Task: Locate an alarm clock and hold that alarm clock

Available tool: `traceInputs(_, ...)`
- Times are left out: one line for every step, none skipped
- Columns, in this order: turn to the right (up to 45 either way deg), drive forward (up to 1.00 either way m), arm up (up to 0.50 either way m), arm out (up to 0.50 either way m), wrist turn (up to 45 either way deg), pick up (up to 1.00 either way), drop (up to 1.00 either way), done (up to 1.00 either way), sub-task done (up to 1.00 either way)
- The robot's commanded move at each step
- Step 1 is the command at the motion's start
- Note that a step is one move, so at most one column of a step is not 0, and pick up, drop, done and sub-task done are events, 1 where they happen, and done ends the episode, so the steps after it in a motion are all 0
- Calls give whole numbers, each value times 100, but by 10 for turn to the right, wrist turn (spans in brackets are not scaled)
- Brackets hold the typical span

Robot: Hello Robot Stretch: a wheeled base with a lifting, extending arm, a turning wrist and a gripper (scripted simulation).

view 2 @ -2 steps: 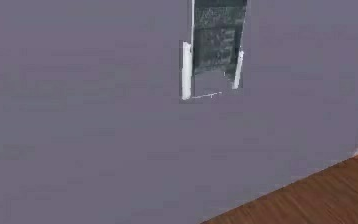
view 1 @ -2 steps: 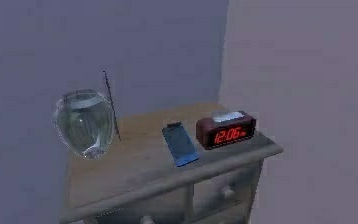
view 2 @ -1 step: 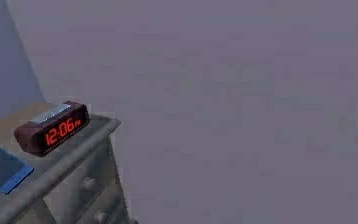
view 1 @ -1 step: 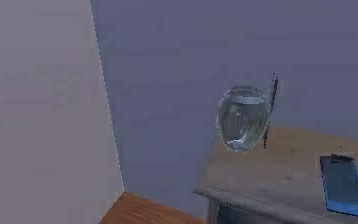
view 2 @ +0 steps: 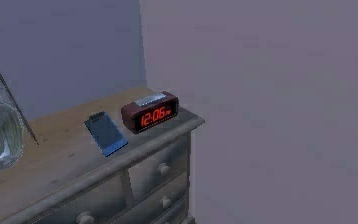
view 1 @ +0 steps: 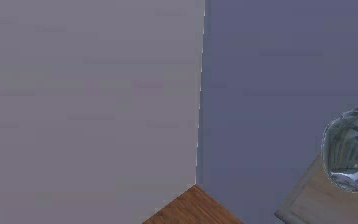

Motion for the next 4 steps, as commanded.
traceInputs(0,0,50,0,0,0,0,0,0)
traceInputs(0,0,38,0,0,0,0,0,0)
traceInputs(0,0,0,40,0,0,0,0,0)
traceInputs(0,0,0,0,450,0,0,0,0)
